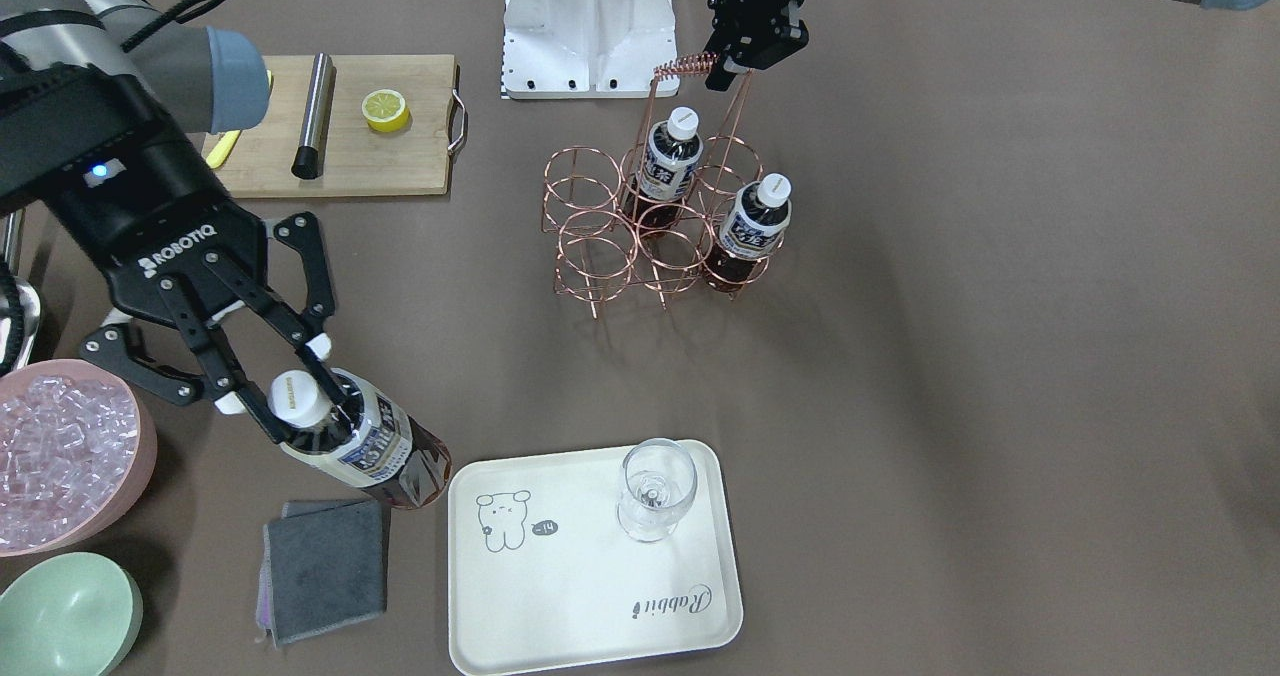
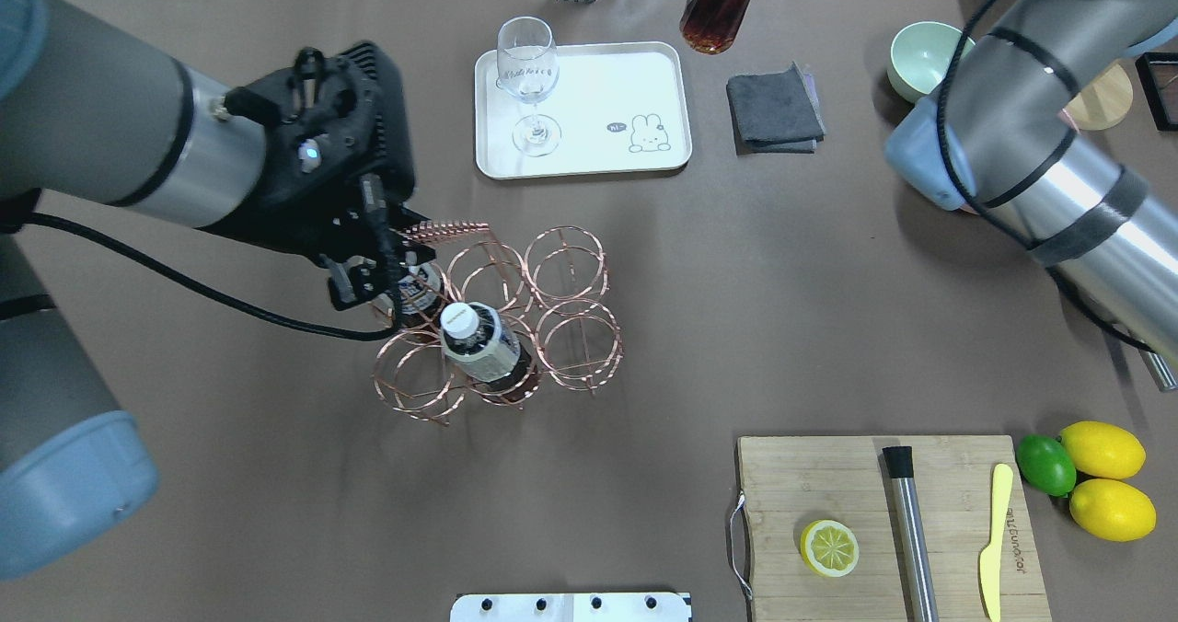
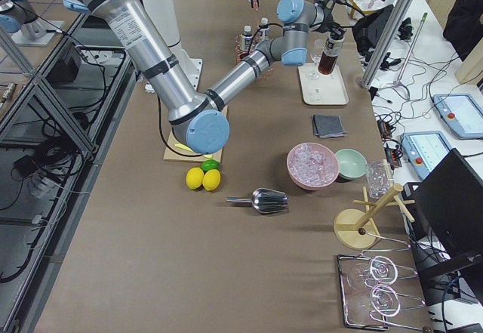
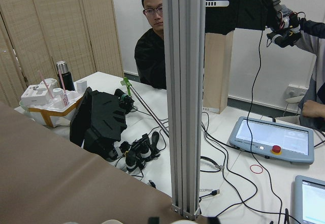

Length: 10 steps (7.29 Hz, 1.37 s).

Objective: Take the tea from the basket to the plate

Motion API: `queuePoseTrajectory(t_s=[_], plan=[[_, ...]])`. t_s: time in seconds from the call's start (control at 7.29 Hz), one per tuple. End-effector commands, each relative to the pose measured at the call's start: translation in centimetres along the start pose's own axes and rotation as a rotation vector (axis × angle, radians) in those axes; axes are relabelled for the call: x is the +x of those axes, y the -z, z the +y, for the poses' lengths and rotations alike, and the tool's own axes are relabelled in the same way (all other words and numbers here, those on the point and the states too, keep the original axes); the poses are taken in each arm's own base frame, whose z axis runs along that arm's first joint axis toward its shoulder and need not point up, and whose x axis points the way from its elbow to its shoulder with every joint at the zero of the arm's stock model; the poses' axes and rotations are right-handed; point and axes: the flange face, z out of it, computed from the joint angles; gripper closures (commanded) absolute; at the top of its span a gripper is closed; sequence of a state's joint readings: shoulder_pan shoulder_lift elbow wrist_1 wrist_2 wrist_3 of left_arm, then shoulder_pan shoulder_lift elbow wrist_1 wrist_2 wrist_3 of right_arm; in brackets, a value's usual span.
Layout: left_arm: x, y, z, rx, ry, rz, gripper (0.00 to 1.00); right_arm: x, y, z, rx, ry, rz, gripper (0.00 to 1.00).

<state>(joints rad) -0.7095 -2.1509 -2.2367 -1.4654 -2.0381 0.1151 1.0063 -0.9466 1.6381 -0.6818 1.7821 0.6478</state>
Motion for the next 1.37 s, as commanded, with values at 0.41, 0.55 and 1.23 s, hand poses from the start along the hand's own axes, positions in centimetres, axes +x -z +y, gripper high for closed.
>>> queuePoseTrajectory(t_s=[0.41, 0.55, 1.23], plan=[[-7.5, 8.5, 16.1, -0.137, 0.016, -0.061, 1.00, -4.0, -13.3, 6.5, -0.024, -0.005, 0.070, 1.00], [-8.7, 9.6, 18.6, -0.175, 0.082, -0.080, 1.00, -3.7, -14.0, 7.5, -0.031, -0.003, 0.081, 1.00], [-11.3, 12.2, 27.3, -0.324, 0.165, -0.135, 1.00, -6.0, -16.2, 12.1, -0.047, 0.004, 0.116, 1.00]])
